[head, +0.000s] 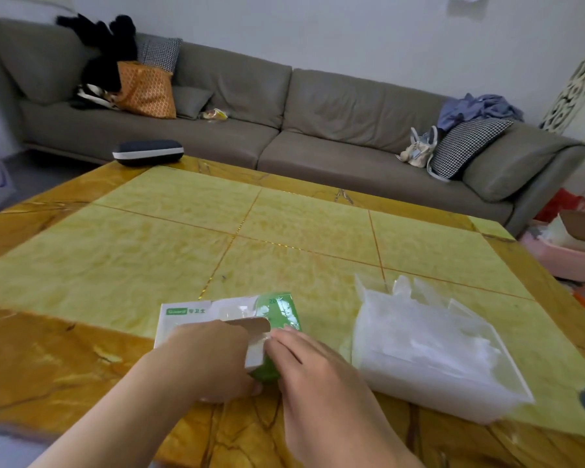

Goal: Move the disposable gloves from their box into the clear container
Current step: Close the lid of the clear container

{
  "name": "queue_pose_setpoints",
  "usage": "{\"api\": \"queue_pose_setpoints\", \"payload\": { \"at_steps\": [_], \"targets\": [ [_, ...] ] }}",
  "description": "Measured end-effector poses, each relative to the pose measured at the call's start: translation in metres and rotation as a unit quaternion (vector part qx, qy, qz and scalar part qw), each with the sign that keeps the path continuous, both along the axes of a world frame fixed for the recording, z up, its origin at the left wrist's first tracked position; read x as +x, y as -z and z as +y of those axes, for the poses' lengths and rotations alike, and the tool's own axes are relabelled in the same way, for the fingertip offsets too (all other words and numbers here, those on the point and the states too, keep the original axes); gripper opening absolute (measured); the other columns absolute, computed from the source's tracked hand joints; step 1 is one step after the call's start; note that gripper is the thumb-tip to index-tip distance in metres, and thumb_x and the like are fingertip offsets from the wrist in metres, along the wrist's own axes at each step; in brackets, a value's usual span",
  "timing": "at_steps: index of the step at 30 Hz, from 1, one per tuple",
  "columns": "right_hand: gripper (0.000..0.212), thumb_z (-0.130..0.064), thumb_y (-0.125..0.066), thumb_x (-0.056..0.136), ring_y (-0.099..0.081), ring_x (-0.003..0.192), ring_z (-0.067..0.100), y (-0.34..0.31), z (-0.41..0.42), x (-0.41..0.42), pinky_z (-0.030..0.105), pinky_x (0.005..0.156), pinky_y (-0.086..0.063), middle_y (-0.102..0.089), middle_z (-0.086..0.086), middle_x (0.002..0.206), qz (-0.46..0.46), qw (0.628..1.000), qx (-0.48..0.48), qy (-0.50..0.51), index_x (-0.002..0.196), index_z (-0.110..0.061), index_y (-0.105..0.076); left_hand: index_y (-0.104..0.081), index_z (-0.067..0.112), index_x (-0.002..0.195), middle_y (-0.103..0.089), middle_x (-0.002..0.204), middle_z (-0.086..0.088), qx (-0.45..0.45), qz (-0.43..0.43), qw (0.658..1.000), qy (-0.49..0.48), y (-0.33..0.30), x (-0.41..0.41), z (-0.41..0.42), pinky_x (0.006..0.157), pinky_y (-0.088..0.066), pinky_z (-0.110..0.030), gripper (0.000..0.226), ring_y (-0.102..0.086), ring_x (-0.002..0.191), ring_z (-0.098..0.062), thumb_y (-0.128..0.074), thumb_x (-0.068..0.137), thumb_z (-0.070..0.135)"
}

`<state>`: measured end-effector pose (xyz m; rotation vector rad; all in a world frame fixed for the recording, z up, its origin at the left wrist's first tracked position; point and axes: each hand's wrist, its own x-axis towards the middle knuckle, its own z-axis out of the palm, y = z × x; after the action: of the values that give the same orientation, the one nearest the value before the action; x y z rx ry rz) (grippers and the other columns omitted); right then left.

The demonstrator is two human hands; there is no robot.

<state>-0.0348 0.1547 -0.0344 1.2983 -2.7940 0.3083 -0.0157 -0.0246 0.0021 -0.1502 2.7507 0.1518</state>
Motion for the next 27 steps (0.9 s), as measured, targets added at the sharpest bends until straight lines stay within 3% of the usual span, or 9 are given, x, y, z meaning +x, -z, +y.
{"api": "queue_pose_setpoints", "payload": {
  "at_steps": [3,7,12,14,17,20,22,24,27],
  "targets": [
    [0.068,-0.011,-0.064,0.092,-0.033,0.154,0.013,-0.006,-0.002,0.002,0.025,0.120,-0.021,-0.040,-0.011,0.163,-0.028,1.000,0.004,0.002,0.155,-0.023,-0.043,-0.041,0.028,0.076,-0.050,0.078,0.010,-0.002,-0.024,1.000,0.011,0.010,-0.006,0.002,0.073,-0.045,-0.032,0.042,-0.057,0.085,-0.020,-0.066,0.088,0.060],
    [0.068,-0.016,-0.054,0.100,-0.019,0.158,0.012,-0.008,0.001,0.001,0.022,0.122,-0.012,-0.026,-0.012,0.169,-0.031,0.999,-0.015,-0.010,0.163,-0.023,-0.030,-0.051,0.033,0.102,-0.061,0.103,0.012,0.107,0.032,0.994,0.001,0.018,-0.007,0.000,0.080,-0.054,-0.035,0.035,-0.062,0.095,-0.015,-0.070,0.082,0.054],
    [0.078,-0.018,-0.056,0.099,-0.013,0.159,0.014,-0.006,0.001,0.002,0.022,0.124,-0.004,-0.020,-0.005,0.171,-0.025,1.000,-0.011,0.007,0.167,-0.018,-0.018,-0.055,0.029,0.087,-0.065,0.088,0.011,0.242,0.100,0.965,-0.014,0.018,-0.013,0.006,0.079,-0.055,-0.040,0.015,-0.062,0.084,-0.012,-0.058,0.083,0.043],
    [0.080,-0.017,-0.056,0.099,-0.007,0.160,0.014,-0.008,0.003,0.001,0.022,0.123,0.001,-0.014,-0.005,0.172,-0.026,1.000,-0.011,0.014,0.168,-0.018,-0.014,-0.053,0.032,0.095,-0.064,0.100,0.014,0.199,0.104,0.975,0.001,0.019,-0.015,0.009,0.088,-0.051,-0.037,0.013,-0.062,0.097,-0.016,-0.054,0.088,0.043],
    [0.082,-0.014,-0.057,0.098,-0.004,0.160,0.017,-0.009,0.002,0.002,0.022,0.120,0.006,-0.010,-0.001,0.173,-0.024,1.000,0.002,0.012,0.167,-0.015,-0.012,-0.048,0.032,0.129,-0.054,0.131,0.008,0.022,0.117,0.993,0.024,0.027,-0.013,0.011,0.110,-0.036,-0.036,0.042,-0.048,0.129,-0.021,-0.050,0.090,0.049],
    [0.084,-0.014,-0.058,0.099,0.000,0.160,0.018,-0.011,0.003,0.004,0.020,0.114,0.012,-0.006,0.000,0.174,-0.037,0.999,0.010,0.004,0.167,-0.014,-0.009,-0.048,0.028,0.131,-0.057,0.133,0.006,-0.020,0.131,0.991,0.016,0.028,-0.012,0.011,0.109,-0.038,-0.034,0.048,-0.050,0.129,-0.018,-0.055,0.089,0.050],
    [0.081,-0.014,-0.060,0.098,-0.007,0.159,0.016,-0.014,0.005,0.005,0.022,0.122,0.002,-0.012,-0.002,0.171,-0.046,0.999,-0.018,0.006,0.166,-0.018,-0.016,-0.048,0.034,0.136,-0.060,0.132,0.012,0.019,0.160,0.987,0.023,0.024,-0.011,0.012,0.102,-0.045,-0.031,0.052,-0.056,0.123,-0.014,-0.059,0.086,0.046],
    [0.070,-0.012,-0.061,0.094,-0.026,0.150,0.013,-0.025,0.011,0.007,0.031,0.126,-0.025,-0.031,-0.007,0.160,-0.055,0.997,-0.062,0.003,0.157,-0.024,-0.035,-0.050,0.041,0.136,-0.062,0.126,0.017,0.052,0.188,0.981,0.017,0.019,-0.011,0.013,0.094,-0.051,-0.029,0.052,-0.060,0.116,-0.009,-0.062,0.086,0.042],
    [0.048,-0.006,-0.053,0.089,-0.053,0.117,0.013,-0.050,0.029,0.004,0.033,0.098,-0.053,-0.056,-0.008,0.129,-0.017,0.992,-0.123,0.021,0.134,-0.021,-0.059,-0.055,0.045,0.129,-0.058,0.116,0.023,0.081,0.229,0.970,0.002,0.010,-0.006,0.014,0.085,-0.053,-0.026,0.045,-0.060,0.103,-0.002,-0.068,0.086,0.049]
  ]
}}
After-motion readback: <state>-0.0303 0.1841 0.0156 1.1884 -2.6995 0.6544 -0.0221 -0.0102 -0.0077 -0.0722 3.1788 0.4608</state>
